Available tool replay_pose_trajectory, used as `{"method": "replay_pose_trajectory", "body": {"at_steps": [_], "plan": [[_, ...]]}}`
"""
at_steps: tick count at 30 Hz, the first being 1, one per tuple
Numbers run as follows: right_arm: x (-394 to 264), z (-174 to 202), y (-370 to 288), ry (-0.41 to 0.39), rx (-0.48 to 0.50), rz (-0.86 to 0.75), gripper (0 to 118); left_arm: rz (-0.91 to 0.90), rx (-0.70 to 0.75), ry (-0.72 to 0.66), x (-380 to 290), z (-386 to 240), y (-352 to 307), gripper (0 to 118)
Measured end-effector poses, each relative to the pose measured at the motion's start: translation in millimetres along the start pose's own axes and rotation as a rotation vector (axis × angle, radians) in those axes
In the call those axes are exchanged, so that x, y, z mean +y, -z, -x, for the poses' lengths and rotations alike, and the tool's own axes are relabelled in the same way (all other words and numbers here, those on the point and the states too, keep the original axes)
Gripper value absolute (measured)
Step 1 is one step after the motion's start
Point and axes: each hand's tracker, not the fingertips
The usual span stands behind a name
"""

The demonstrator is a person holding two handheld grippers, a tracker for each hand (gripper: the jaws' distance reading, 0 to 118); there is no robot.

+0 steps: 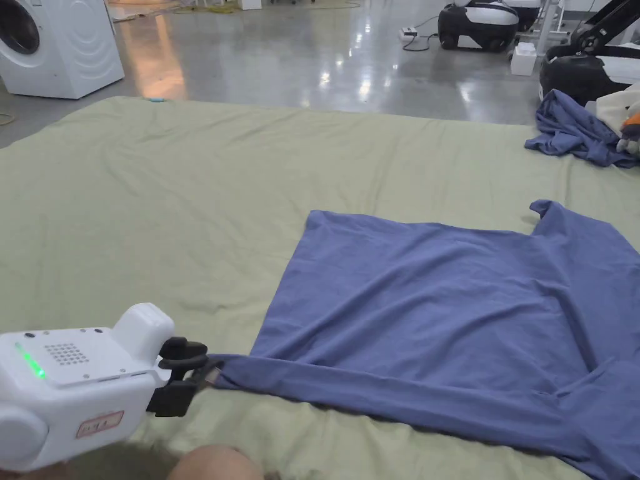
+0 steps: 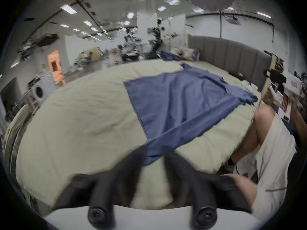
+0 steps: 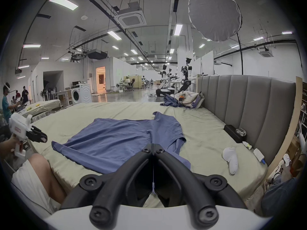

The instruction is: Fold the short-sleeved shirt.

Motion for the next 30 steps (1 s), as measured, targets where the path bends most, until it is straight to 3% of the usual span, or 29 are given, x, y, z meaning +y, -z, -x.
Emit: {"method": "replay_pose_trajectory", "body": {"at_steps": [1,2,12,13,14,15,16,17,23,24,25,26,27,30], "plan": [[0,0,1,-0.005,0.007,0.006,3,0.027,-0.019,0.006,-1,7,8,69],[0,0,1,-0.012,0.008,0.009,3,0.070,-0.039,0.017,2,12,15,81],[-3,-12,10,0.015,0.001,0.055,3,0.078,-0.086,0.050,9,13,57,80],[-4,-12,10,0.014,-0.002,0.057,3,0.081,-0.089,0.046,10,11,58,76],[-5,-14,11,0.016,-0.004,0.061,3,0.081,-0.089,0.048,11,12,58,57],[-5,-16,12,0.021,-0.004,0.067,3,0.081,-0.083,0.057,11,9,58,19],[-6,-18,13,0.023,-0.008,0.071,3,0.078,-0.067,0.085,10,6,59,5],[-7,-19,14,0.019,-0.011,0.076,3,0.074,-0.023,0.129,9,3,60,5],[-8,-47,21,-0.030,-0.009,0.206,7,0.019,-0.032,0.089,15,-4,46,5],[-9,-55,21,-0.020,-0.027,0.232,20,0.001,-0.030,0.072,17,-4,42,5],[-13,-65,22,-0.012,-0.024,0.280,51,-0.007,-0.032,0.058,19,-4,39,5],[-16,-74,25,0.000,-0.023,0.335,102,-0.017,-0.035,0.041,20,0,38,5],[-22,-81,27,0.037,-0.008,0.357,118,-0.029,-0.032,0.035,19,7,38,5],[-43,-96,38,0.095,0.023,0.371,118,-0.061,-0.037,0.005,24,5,32,5]]}}
